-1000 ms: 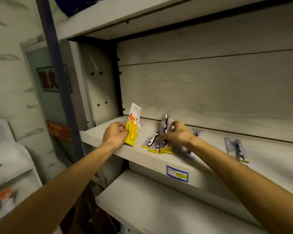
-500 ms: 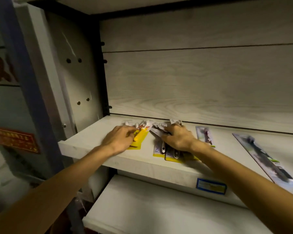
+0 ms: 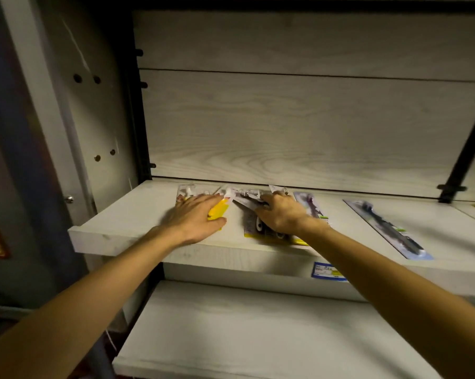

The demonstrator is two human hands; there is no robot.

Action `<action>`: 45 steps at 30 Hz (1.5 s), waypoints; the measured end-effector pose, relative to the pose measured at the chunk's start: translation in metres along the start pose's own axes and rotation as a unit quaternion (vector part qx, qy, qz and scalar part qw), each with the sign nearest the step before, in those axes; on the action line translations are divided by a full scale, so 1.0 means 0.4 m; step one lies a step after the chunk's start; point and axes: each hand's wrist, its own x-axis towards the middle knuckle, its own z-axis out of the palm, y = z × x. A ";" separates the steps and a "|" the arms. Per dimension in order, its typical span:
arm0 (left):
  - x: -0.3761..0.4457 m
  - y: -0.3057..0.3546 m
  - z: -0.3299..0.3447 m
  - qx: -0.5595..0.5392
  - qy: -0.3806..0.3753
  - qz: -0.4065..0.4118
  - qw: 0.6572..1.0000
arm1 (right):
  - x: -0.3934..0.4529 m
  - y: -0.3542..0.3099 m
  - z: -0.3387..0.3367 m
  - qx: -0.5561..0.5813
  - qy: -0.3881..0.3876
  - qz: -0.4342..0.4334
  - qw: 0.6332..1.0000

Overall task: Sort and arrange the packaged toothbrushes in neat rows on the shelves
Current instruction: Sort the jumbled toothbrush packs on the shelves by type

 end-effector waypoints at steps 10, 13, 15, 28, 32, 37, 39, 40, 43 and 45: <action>-0.032 0.078 -0.043 0.061 0.070 -0.083 0.992 | -0.125 0.110 -0.090 -0.103 0.113 0.000 0.988; -0.040 0.163 -0.049 0.077 0.078 -0.058 0.992 | -0.193 0.203 -0.121 -0.130 0.125 0.011 0.984; -0.048 0.246 -0.043 0.081 0.080 -0.033 0.993 | -0.245 0.272 -0.142 -0.139 0.134 0.018 0.981; -0.237 1.083 0.135 0.070 0.153 0.236 0.957 | -0.870 0.879 -0.348 -0.191 0.233 -0.028 0.953; -0.270 1.338 0.183 0.098 0.147 0.319 0.931 | -1.023 1.070 -0.420 -0.240 0.206 0.038 0.948; -0.236 1.588 0.227 0.116 0.124 0.359 0.918 | -1.112 1.260 -0.502 -0.222 0.214 0.142 0.941; -0.204 1.667 0.247 0.115 0.120 0.361 0.917 | -1.126 1.334 -0.515 -0.220 0.209 0.166 0.938; -0.188 1.700 0.257 0.113 0.117 0.361 0.918 | -1.128 1.365 -0.518 -0.219 0.207 0.172 0.938; -0.125 1.806 0.290 0.111 0.119 0.365 0.917 | -1.122 1.471 -0.528 -0.214 0.203 0.195 0.935; -0.071 1.878 0.311 0.116 0.117 0.370 0.914 | -1.108 1.550 -0.535 -0.213 0.203 0.209 0.933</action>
